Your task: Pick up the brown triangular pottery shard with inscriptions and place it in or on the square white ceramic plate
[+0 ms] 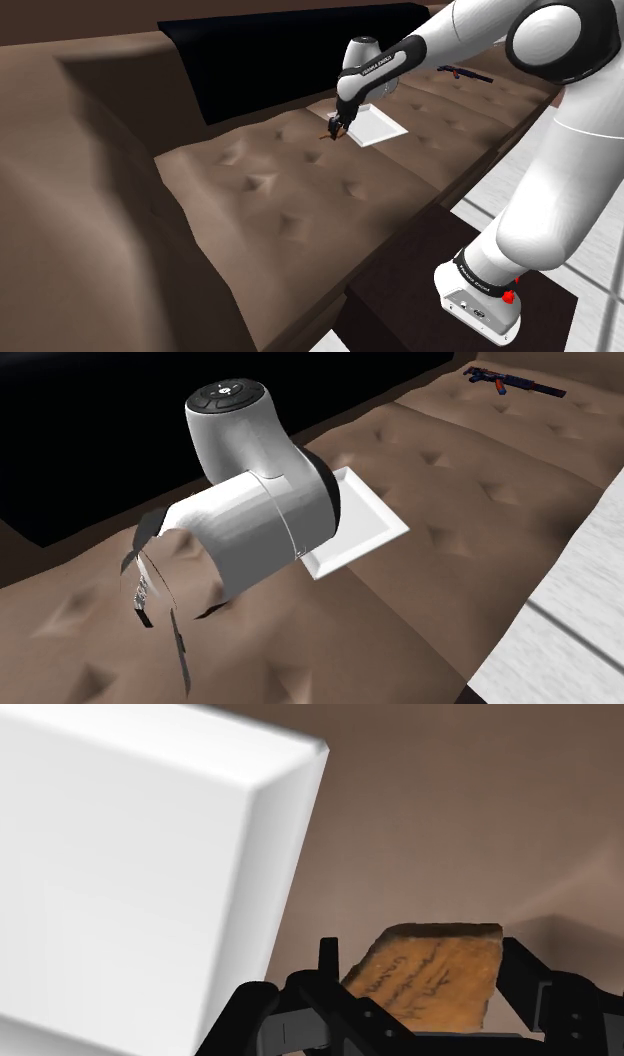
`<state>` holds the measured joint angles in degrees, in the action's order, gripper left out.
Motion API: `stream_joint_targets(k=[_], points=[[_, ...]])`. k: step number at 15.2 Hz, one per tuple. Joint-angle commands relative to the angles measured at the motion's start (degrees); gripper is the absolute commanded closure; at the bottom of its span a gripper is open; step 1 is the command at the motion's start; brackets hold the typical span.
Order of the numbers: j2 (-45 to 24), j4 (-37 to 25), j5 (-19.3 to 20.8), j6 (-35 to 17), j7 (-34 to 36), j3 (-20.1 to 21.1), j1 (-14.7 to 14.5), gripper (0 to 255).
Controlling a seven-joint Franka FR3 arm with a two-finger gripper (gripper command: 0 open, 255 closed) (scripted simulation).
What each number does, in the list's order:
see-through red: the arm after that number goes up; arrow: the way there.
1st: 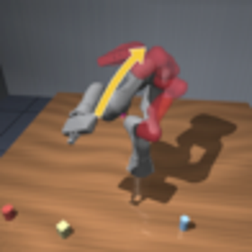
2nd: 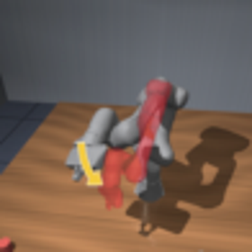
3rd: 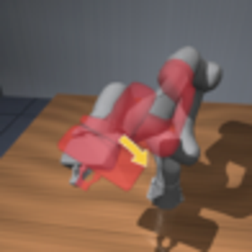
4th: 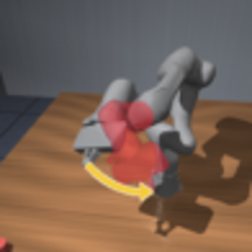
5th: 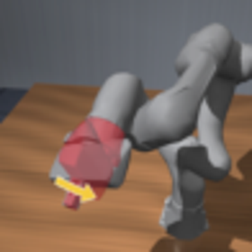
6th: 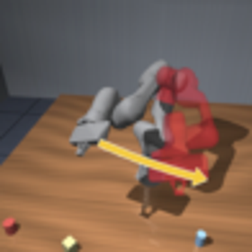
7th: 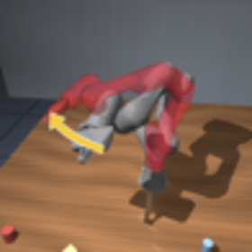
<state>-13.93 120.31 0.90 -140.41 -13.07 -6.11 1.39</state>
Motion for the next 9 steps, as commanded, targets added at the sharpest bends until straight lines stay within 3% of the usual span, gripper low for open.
stream_joint_targets(k=[1, 9], points=[[0.9, -0.4, 0.1, 1.4, 0.1, 0.0, -0.1, 255], [4.4, -2.5, 0.5, 6.9, 0.2, -0.1, -0.2, 255]])
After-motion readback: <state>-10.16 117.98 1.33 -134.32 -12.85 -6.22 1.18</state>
